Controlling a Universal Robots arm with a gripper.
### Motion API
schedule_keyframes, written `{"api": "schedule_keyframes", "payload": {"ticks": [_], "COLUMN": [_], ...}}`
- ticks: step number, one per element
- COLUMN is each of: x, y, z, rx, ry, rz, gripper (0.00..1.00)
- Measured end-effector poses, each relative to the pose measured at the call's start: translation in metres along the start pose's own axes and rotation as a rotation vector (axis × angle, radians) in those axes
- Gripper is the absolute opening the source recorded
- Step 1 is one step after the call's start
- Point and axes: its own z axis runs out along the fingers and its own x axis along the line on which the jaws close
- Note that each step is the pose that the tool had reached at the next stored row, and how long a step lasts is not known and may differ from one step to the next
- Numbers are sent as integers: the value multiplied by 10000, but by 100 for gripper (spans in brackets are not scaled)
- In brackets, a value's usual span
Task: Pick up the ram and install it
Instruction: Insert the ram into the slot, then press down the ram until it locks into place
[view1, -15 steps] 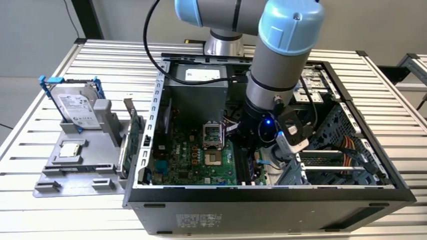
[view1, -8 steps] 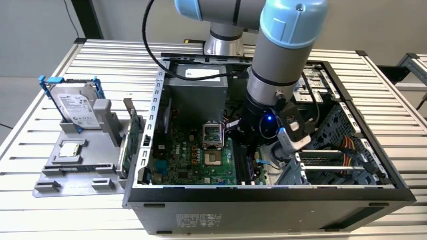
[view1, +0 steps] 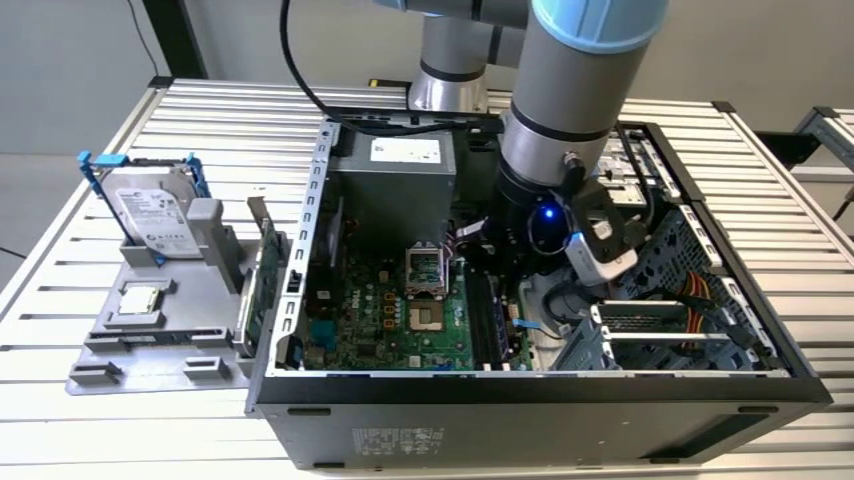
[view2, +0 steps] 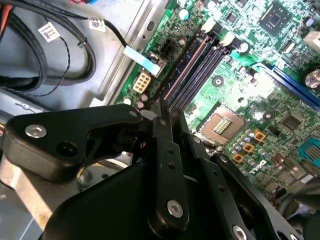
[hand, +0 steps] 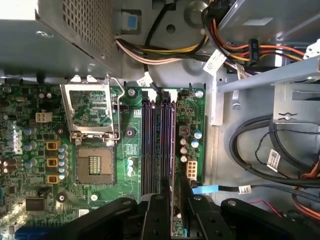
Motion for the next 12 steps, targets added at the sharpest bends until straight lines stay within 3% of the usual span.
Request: {"api": "schedule_keyframes", "payload": {"ticks": [3,4,12], "x": [0,0,0], "y": [0,0,-2], "z": [-3,-3,-4], "rx": [-3,-3,-1], "ry": [-1,-1,0], "rz": [-1,0,0], "gripper": [100,0,0]}}
